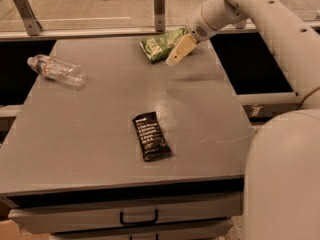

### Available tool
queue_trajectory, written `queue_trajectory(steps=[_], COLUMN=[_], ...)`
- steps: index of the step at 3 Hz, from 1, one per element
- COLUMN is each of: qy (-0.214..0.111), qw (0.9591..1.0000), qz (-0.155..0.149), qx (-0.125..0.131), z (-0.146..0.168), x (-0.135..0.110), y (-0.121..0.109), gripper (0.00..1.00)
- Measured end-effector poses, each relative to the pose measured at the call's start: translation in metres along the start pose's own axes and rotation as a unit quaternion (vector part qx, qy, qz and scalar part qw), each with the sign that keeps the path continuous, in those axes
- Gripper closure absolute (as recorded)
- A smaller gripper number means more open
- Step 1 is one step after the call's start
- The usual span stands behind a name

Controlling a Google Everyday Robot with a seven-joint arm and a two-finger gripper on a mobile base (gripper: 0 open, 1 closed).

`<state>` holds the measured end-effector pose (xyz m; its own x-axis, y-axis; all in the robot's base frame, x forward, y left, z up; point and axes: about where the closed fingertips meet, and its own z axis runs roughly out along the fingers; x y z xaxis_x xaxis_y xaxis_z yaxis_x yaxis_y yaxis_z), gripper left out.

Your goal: Move green jalapeno chip bag near rxbar chocolate

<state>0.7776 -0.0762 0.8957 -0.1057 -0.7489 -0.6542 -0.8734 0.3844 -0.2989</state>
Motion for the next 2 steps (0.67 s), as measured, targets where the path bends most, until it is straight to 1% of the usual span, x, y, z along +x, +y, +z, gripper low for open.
queue_trajectory(steps=[1,2], qy=[-0.015,-0.012], qw=[0.9994,0.9989], qz=[0.03,0.043], qx=[0.003,0.012], z=[0.039,0.059], x=[-0.004,0.0], y=[-0.022,-0.037], gripper=[0.0,0.18])
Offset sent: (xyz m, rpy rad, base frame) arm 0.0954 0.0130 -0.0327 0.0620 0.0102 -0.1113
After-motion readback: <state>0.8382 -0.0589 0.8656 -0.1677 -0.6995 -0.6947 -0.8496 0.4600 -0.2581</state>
